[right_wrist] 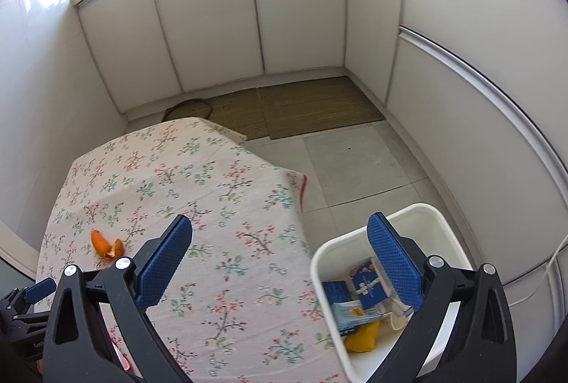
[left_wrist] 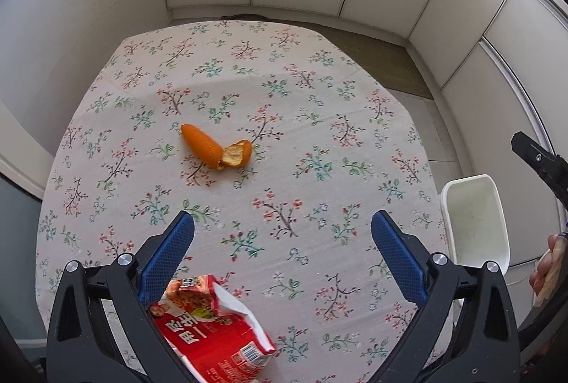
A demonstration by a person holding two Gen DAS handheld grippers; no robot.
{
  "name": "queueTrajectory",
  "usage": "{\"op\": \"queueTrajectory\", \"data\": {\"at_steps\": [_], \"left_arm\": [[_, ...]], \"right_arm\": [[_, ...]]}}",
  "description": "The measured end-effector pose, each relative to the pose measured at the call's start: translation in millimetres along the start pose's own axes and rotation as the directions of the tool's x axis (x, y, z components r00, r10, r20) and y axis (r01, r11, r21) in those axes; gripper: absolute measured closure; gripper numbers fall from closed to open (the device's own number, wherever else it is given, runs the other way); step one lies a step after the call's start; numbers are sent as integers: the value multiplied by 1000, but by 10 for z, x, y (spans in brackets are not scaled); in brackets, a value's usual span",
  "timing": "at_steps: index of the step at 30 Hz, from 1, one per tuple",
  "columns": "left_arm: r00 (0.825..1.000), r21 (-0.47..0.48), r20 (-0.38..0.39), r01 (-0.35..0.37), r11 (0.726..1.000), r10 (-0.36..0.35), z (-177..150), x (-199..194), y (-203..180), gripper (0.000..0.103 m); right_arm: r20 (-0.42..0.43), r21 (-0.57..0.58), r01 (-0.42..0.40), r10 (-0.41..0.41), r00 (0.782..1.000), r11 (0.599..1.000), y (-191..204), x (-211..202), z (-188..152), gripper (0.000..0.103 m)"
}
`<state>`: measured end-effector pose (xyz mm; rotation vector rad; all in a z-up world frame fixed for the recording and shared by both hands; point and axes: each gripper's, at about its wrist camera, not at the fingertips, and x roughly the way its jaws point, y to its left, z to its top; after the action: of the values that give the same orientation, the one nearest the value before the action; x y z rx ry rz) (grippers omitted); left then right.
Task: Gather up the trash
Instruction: 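Reach the left tool to the red noodle-cup wrapper and close on it, then lift the red wrapper with the left tool while the right tool grasps the orange peel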
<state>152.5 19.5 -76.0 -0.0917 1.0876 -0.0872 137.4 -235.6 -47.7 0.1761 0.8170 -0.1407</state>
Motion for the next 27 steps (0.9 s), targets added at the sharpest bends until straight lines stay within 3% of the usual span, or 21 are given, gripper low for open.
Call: {"op": "queueTrajectory", "data": {"at_steps": [7,13,15,17,21,23,27], "left_arm": [[995,1,-76,-70,998,70,-153,77,370,7],[979,-46,-173,-114,992,104,-336,214,691,7],[972,-114,-224,-100,988,73,-420,268,818,7],[961,-226,-275,-59,972,-6,-517,335,970,7],[934,-436,-314,15,900,-168,-691,419,1173,7],[931,-484,-306,29,874,-201,-726,416,1211,7],[928,-522,-293,48,852,-232,-739,411,1222,7]], "right_arm": [[-22,-30,-43,42,999,999,325,63,-30,7],[-40,-52,-62,59,997,997,566,135,-54,7],[-48,-61,-64,61,997,996,642,165,-69,7],[-59,-73,-68,64,996,995,730,203,-91,7],[-80,-95,-73,66,995,993,886,269,-141,7],[-90,-108,-74,65,994,991,948,307,-169,7],[-115,-137,-68,52,992,988,1056,387,-223,7]]}}
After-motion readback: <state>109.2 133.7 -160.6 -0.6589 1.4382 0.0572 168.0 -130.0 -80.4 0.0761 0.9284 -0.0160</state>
